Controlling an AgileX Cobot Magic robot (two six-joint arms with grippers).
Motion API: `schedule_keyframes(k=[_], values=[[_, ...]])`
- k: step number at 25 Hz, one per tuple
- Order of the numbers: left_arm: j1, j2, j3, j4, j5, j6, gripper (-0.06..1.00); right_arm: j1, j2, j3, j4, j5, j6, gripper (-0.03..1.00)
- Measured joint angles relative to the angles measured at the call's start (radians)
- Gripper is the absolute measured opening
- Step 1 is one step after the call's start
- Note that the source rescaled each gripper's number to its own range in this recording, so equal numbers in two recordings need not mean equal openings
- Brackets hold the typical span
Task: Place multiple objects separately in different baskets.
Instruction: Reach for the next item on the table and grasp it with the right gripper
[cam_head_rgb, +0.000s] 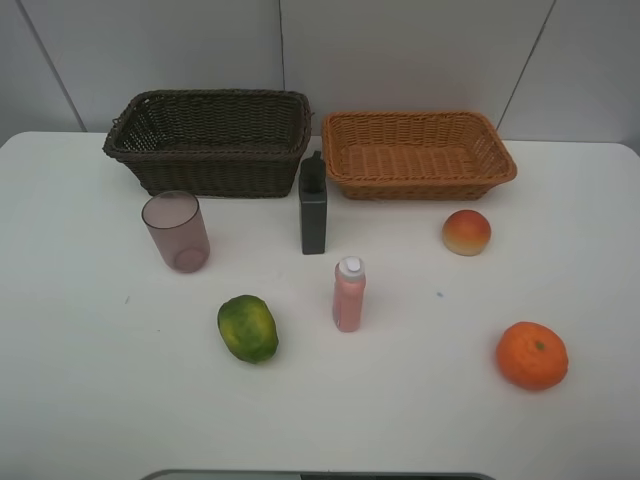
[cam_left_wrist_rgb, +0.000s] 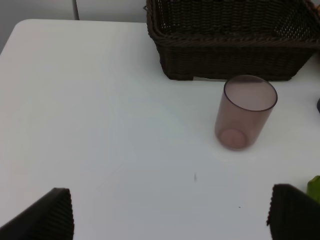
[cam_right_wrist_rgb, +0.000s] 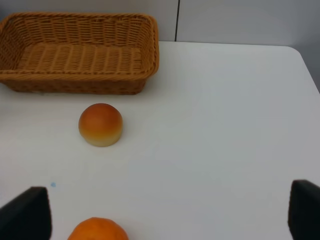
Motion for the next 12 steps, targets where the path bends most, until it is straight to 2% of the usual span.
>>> schedule_keyframes(k=[12], values=[[0.0,0.0,0.0,0.0,0.0,0.0,1.0,0.0,0.0,0.0,0.0,0.0,0.0,1.0]])
